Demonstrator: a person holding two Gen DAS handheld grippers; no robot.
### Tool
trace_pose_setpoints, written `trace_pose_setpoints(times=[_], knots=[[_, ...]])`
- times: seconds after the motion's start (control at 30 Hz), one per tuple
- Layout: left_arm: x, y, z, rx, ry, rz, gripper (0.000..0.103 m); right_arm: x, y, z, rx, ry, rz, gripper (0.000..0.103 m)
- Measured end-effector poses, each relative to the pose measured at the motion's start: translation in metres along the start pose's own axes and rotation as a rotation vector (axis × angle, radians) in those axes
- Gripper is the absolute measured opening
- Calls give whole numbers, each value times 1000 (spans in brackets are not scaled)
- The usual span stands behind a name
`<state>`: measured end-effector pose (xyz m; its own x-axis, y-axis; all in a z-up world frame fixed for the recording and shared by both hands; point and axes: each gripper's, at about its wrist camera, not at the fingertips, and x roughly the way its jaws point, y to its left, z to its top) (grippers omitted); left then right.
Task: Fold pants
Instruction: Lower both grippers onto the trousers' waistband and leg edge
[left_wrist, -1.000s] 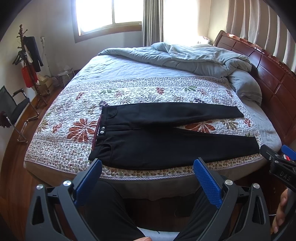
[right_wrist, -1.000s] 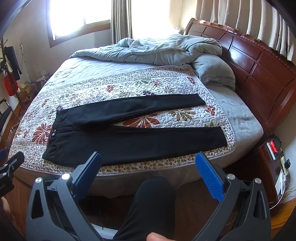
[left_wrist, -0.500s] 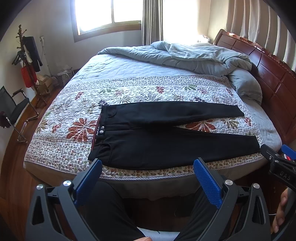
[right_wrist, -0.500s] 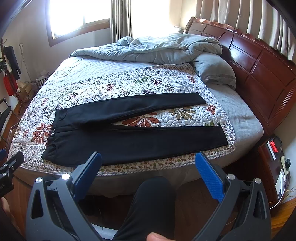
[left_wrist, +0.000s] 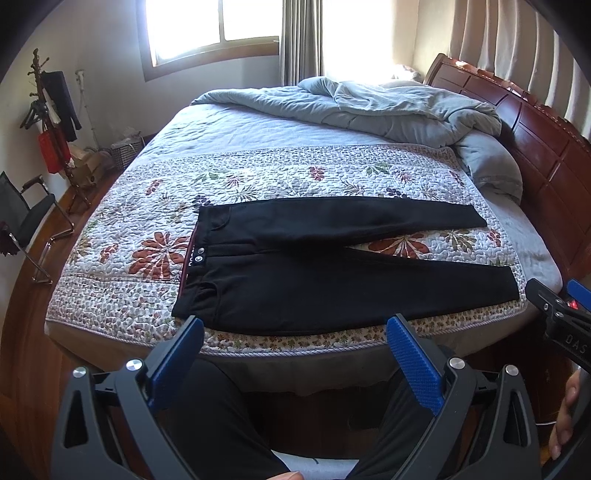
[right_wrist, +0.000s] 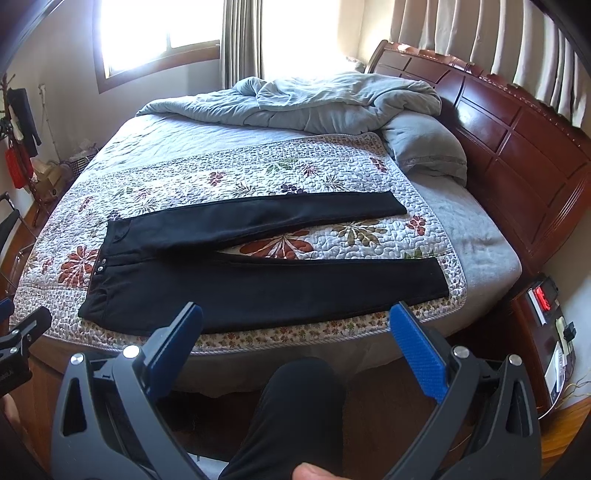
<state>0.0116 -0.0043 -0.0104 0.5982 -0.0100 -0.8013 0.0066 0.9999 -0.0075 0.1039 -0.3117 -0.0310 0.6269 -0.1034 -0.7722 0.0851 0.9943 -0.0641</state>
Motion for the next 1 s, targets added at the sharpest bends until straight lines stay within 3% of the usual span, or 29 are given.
trace_pose_setpoints(times=[0.33, 0.5, 0.53, 0.6, 0.67, 0.73, 0.77, 0.83, 0.93, 1.0], knots=[[22, 5, 10, -23, 12, -8, 99, 15, -7, 10, -23, -4, -6, 101], [43, 21, 16, -58, -7, -126, 99, 29, -8, 18, -58, -12, -13, 101], [51, 26, 17, -67, -9, -153, 99, 30, -8, 20, -69, -25, -9, 101], [68, 33, 20, -44, -5, -185, 99, 26, -11, 24, -89, -152, 30, 101], [98, 46, 25, -10, 35, -147, 99, 50, -17, 23, -131, -221, 76, 101], [130, 67, 31, -20, 98, -124, 99, 104, -21, 24, -167, -56, 61, 100], [145, 78, 35, -31, 131, -126, 99, 136, -29, 22, -161, 28, 95, 100], [179, 113, 49, -82, 189, -140, 99, 163, -44, 21, -139, 43, 135, 100], [219, 167, 81, -105, 192, -120, 99, 204, -63, 33, -157, 95, 173, 100], [250, 207, 106, -164, 193, -159, 99, 237, -81, 47, -115, 160, 244, 100]])
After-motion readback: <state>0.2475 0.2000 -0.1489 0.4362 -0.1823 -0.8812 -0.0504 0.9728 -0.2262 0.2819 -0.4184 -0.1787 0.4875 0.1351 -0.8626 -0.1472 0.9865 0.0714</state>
